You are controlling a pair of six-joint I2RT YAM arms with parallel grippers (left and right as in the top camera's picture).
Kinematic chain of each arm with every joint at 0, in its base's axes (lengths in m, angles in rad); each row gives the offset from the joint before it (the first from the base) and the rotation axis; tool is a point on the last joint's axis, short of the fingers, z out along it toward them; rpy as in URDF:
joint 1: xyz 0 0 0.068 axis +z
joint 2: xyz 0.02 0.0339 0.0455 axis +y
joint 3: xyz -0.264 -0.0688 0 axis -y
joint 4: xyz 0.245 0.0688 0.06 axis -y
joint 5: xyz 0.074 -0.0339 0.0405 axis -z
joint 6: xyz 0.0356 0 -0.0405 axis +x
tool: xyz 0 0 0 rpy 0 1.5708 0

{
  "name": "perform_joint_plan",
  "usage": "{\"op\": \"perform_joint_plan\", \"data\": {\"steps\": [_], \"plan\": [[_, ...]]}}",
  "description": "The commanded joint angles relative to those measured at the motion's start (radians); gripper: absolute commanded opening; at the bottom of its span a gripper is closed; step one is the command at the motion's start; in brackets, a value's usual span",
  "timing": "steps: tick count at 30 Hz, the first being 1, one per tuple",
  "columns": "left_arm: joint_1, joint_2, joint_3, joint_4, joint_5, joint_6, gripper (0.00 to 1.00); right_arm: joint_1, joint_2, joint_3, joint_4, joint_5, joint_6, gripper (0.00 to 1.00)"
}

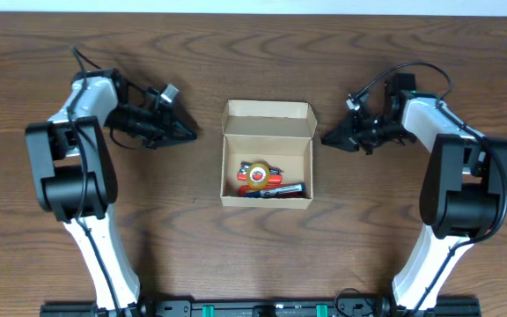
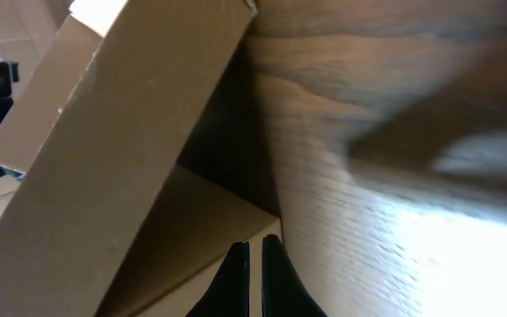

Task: Pack container
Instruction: 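Move both grippers to the box's lid flaps on either side, then push the lid flaps upward and inward with both grippers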

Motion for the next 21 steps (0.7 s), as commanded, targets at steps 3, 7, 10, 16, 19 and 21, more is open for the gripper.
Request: {"op": "perform_joint_plan", "data": {"steps": [3, 7, 10, 16, 19, 21], "plan": [[-0.063, 0.042, -0.006, 0.042, 0.023, -0.025, 0.06, 0.034, 0.018, -0.006, 0.036, -0.032, 0.068, 0.01], [-0.1, 0.046, -0.006, 0.098, 0.023, -0.063, 0.06, 0.045, 0.022, -0.006, 0.052, -0.032, 0.098, 0.01], [-0.116, 0.056, -0.006, 0.128, 0.023, -0.085, 0.06, 0.05, 0.023, -0.006, 0.059, -0.033, 0.102, 0.01], [-0.123, 0.067, -0.006, 0.146, 0.032, -0.084, 0.06, 0.052, 0.024, -0.006, 0.087, -0.032, 0.114, 0.01], [-0.123, 0.067, -0.006, 0.169, 0.048, -0.08, 0.06, 0.051, 0.024, -0.006, 0.121, -0.033, 0.12, 0.01], [-0.124, 0.067, -0.006, 0.186, 0.062, -0.08, 0.06, 0.053, 0.024, -0.006, 0.143, -0.033, 0.119, 0.01]]}}
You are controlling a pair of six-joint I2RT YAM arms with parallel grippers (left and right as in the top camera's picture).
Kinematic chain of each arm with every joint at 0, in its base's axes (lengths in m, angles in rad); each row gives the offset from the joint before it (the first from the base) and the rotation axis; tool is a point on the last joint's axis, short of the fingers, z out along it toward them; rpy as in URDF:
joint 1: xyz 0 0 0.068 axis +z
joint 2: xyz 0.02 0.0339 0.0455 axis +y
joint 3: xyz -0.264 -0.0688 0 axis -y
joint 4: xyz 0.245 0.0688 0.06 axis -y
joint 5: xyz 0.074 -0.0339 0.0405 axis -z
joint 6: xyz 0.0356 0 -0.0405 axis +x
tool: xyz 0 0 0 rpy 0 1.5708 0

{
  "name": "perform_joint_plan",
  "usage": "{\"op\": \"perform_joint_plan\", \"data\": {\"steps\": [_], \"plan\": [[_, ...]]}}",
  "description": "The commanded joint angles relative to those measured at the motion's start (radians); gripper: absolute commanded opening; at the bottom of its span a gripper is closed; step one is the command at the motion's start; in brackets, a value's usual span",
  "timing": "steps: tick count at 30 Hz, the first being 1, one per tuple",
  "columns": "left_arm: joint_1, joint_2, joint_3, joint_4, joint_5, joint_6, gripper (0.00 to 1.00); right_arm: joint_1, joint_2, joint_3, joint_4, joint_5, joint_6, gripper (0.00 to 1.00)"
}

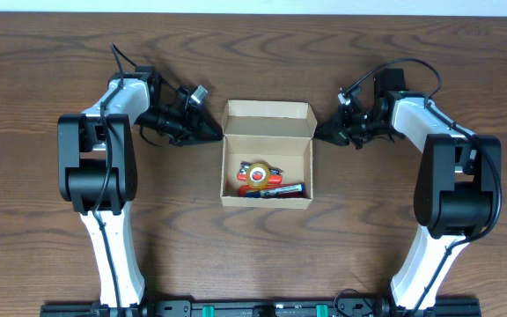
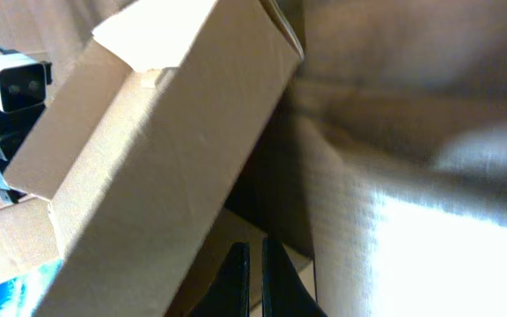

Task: Pack container
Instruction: 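Push the lid flaps upward and inward with both grippers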

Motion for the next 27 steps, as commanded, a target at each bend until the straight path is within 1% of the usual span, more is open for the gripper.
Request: {"op": "perform_joint_plan", "data": {"steps": [1, 6, 10, 15, 22, 27], "plan": [[0.001, 0.024, -0.006, 0.021, 0.044, 0.0, 0.06, 0.008, 0.02, -0.006, 0.031, -0.023, 0.016, 0.01], [0.0, 0.024, -0.006, 0.048, 0.061, -0.004, 0.06, 0.008, 0.02, -0.006, 0.071, -0.023, 0.018, 0.01], [0.0, 0.024, -0.006, 0.065, 0.077, -0.005, 0.06, 0.008, 0.029, -0.006, 0.103, -0.023, 0.058, 0.01], [0.0, 0.024, -0.006, 0.088, 0.077, -0.043, 0.06, 0.008, 0.061, -0.006, 0.135, -0.034, 0.112, 0.01], [0.0, 0.024, -0.006, 0.095, 0.076, -0.065, 0.06, 0.01, 0.091, -0.006, 0.14, -0.052, 0.113, 0.01], [-0.006, 0.024, -0.006, 0.119, 0.076, -0.104, 0.06, 0.011, 0.091, -0.006, 0.172, -0.082, 0.127, 0.01]]}}
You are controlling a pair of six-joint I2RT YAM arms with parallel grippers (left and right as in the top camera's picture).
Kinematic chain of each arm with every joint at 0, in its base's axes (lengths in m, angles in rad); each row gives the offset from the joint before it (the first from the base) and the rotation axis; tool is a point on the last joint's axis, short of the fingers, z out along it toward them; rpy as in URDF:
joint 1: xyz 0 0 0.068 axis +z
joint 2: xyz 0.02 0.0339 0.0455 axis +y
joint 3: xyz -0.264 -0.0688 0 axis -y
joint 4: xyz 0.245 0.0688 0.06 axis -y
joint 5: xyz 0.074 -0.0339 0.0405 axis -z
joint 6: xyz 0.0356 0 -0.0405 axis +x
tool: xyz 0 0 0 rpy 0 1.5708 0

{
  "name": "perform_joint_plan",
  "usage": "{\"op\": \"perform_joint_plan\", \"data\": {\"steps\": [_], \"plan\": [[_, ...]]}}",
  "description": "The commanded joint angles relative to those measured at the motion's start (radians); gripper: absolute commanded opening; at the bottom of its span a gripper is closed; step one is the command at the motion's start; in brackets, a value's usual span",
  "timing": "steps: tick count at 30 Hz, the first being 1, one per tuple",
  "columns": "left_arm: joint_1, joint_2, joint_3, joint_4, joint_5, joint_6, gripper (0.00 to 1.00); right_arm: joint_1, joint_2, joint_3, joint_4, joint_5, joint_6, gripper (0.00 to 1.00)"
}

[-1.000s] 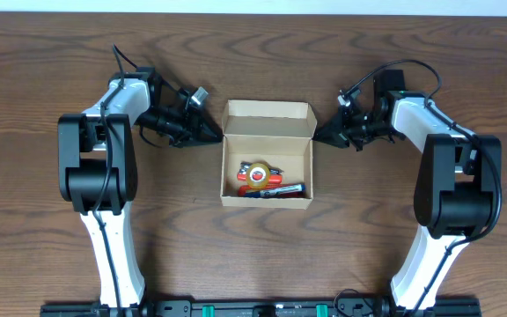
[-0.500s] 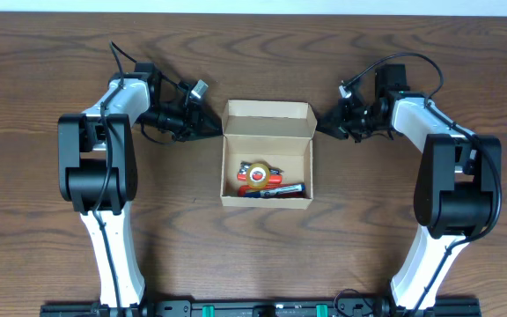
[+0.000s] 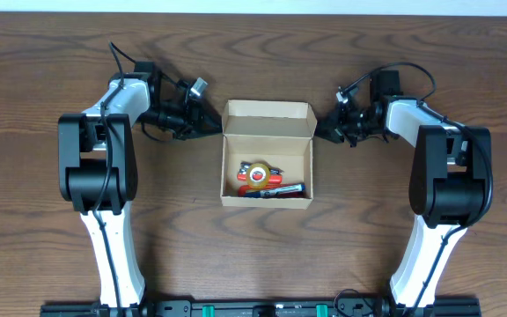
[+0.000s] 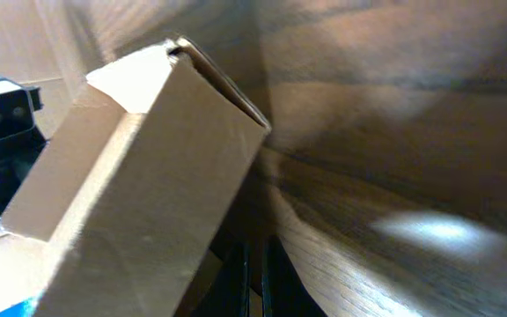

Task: Pack container
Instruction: 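Push the lid flaps upward and inward with both grippers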

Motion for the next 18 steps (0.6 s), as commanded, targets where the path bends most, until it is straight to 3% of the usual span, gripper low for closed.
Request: {"op": "perform_joint_plan", "data": {"steps": [1, 13, 18], "plan": [[-0.01, 0.022, -0.006, 0.016, 0.011, -0.04, 0.06, 0.01, 0.011, -0.004, 0.013, -0.046, 0.024, 0.01], [-0.09, 0.022, -0.006, 0.109, 0.016, -0.131, 0.06, 0.073, 0.011, -0.004, 0.084, -0.092, 0.048, 0.01], [-0.095, 0.022, -0.005, 0.108, 0.084, -0.13, 0.06, 0.08, 0.011, -0.004, 0.109, -0.114, 0.048, 0.01]]}}
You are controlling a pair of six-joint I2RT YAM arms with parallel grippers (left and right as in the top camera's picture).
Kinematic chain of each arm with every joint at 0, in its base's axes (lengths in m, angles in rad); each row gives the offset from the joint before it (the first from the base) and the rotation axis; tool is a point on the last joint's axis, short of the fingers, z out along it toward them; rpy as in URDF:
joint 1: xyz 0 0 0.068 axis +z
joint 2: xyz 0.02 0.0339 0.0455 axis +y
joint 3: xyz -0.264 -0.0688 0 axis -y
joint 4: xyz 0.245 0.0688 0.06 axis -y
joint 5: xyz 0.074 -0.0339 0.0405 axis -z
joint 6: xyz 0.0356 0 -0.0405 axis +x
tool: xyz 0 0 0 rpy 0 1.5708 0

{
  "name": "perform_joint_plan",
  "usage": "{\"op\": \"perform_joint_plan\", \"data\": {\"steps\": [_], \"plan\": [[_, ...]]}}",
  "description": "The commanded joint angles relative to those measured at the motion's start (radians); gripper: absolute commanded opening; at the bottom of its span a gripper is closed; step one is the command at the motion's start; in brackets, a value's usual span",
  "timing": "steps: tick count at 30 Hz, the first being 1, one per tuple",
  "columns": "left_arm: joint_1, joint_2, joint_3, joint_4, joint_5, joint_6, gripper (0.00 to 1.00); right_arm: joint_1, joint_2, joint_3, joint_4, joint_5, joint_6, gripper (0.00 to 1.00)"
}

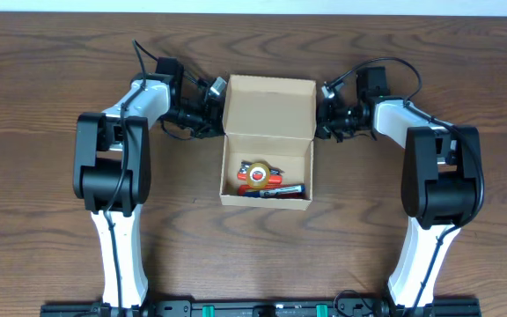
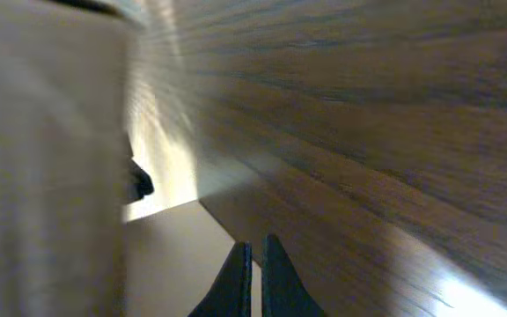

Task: Pack container
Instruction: 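Push the lid flaps upward and inward with both grippers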

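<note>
A small open cardboard box (image 1: 267, 202) sits mid-table. Its lid (image 1: 269, 106) stands out behind it, a broad plain face to the overhead camera. Inside lie a red and yellow toy (image 1: 258, 174) and a dark pen-like item (image 1: 282, 188). My left gripper (image 1: 216, 113) is against the lid's left edge, its fingers drawn to a point. My right gripper (image 1: 322, 114) is at the lid's right edge. In the right wrist view my right gripper (image 2: 255, 248) is shut with nothing between its fingers, over pale cardboard (image 2: 170, 260), beside a blurred cardboard wall (image 2: 42, 158).
Brown wooden table (image 1: 394, 246) all round the box. Both arms reach in from the front corners, and their cables loop near the back edge. A dark rail (image 1: 253, 308) runs along the front.
Both grippers have moved inward and further back and are now right against the lid's two sides. The lid's far edge lies further back, and it shows a longer face from above.
At first both grippers were shut and well clear of the box, one on each side. Then they were closer to its back corners, and closer again at the last earlier moment. Now they flank the lid, which has changed its tilt. The contents have not moved.
</note>
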Motion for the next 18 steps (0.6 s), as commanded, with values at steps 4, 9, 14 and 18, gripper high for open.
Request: {"op": "perform_joint_plan", "data": {"steps": [4, 9, 14, 18], "plan": [[0.003, 0.018, -0.005, -0.016, 0.08, -0.01, 0.06, 0.011, 0.011, -0.004, 0.005, -0.085, -0.034, 0.01], [0.006, -0.002, 0.008, -0.113, 0.065, 0.092, 0.06, 0.004, 0.011, -0.004, -0.003, -0.171, -0.093, 0.02], [0.006, -0.053, 0.035, -0.222, -0.032, 0.169, 0.06, 0.005, 0.011, -0.004, -0.027, -0.215, -0.138, 0.02], [0.006, -0.102, 0.045, -0.26, -0.079, 0.2, 0.06, 0.005, 0.011, -0.004, -0.075, -0.219, -0.206, 0.02]]}}
